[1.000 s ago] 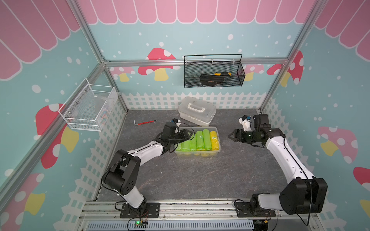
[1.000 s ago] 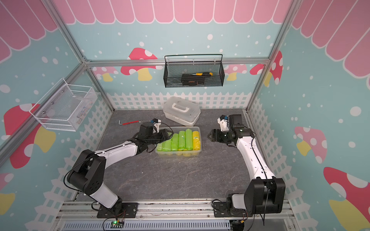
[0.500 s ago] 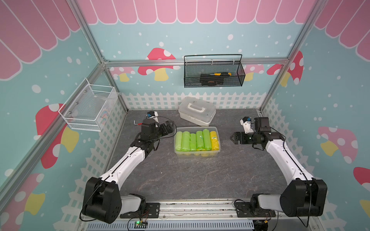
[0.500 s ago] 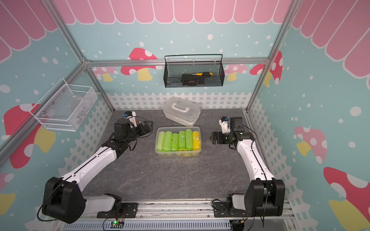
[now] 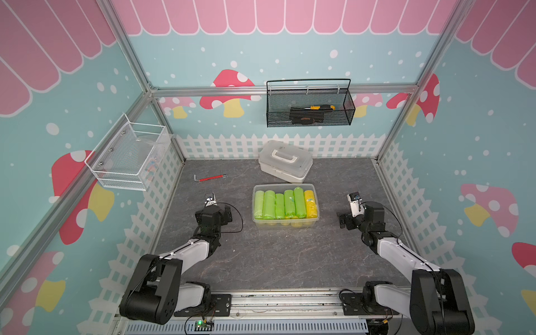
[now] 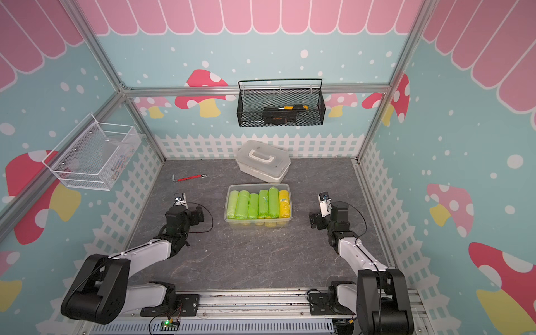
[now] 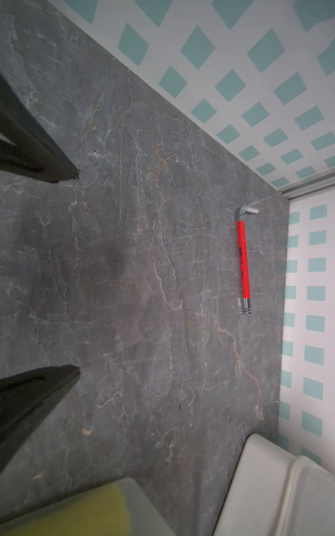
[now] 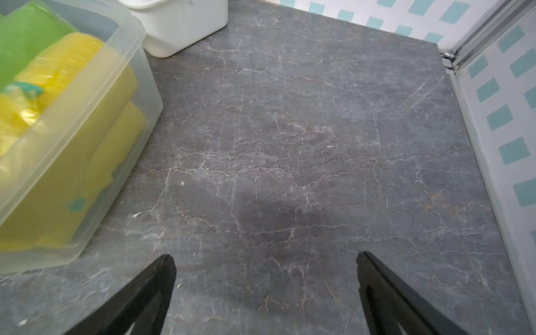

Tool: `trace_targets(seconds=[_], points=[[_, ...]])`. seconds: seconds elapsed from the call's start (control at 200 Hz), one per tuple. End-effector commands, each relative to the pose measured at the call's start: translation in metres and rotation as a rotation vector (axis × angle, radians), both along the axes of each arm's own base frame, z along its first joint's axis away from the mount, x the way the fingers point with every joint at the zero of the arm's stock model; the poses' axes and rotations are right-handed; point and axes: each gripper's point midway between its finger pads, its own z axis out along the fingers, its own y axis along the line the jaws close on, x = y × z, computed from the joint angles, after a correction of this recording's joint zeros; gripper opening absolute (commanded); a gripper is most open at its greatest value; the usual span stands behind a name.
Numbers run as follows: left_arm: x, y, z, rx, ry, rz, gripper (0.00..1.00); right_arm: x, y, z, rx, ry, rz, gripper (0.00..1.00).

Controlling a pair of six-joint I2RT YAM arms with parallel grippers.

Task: Put the roll of trash bags into the storage box
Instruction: Reset both arms

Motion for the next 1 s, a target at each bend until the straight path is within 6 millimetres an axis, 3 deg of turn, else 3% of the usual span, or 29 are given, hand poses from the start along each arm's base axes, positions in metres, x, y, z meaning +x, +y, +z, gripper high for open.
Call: trace_targets(seconds=[0.0, 0.07, 0.11, 0.22, 0.4, 0.996], points=[[0.025, 0.012, 0.040, 0.008, -0.175, 0.027, 0.99, 0.026, -0.008, 0.019, -0.032, -0.130, -0.024, 0.99], [0.030, 0.022, 0.038, -0.011, -0.194, 0.040, 0.99, 0.034, -0.010, 0.024, -0.027, -0.193, -0.042, 0.99], [0.031, 0.023, 0.028, -0.042, -0.204, 0.017, 0.99, 0.038, -0.012, 0.025, -0.027, -0.207, -0.050, 0.99], [0.028, 0.019, 0.015, -0.066, -0.209, -0.027, 0.99, 0.047, -0.012, 0.011, -0.020, -0.225, -0.057, 0.98], [0.033, 0.020, 0.014, -0.064, -0.208, -0.021, 0.99, 0.045, -0.011, 0.002, -0.023, -0.228, -0.045, 0.98], [0.033, 0.019, 0.017, -0.054, -0.209, -0.021, 0.99, 0.044, -0.009, 0.004, -0.026, -0.238, -0.035, 0.99]])
